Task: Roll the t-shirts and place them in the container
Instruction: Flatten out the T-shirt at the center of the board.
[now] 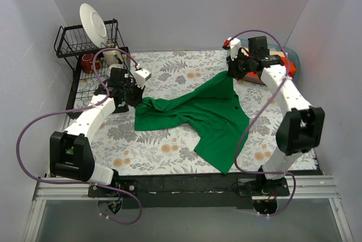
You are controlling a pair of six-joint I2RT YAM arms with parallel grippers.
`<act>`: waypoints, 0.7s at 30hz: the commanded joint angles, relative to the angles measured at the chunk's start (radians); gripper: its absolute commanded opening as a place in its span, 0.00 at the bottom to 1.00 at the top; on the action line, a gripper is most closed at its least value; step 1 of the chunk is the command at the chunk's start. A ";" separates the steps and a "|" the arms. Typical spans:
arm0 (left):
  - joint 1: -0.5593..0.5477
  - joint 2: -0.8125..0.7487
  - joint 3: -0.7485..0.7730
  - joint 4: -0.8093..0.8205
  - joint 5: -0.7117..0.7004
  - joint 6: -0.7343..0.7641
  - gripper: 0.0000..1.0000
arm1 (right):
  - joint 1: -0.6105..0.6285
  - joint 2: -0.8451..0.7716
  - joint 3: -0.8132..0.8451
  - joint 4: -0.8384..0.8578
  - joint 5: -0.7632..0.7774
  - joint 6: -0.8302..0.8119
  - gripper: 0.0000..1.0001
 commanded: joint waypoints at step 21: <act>0.074 -0.066 0.240 -0.079 0.172 0.215 0.02 | -0.043 -0.400 -0.029 0.161 0.406 0.124 0.01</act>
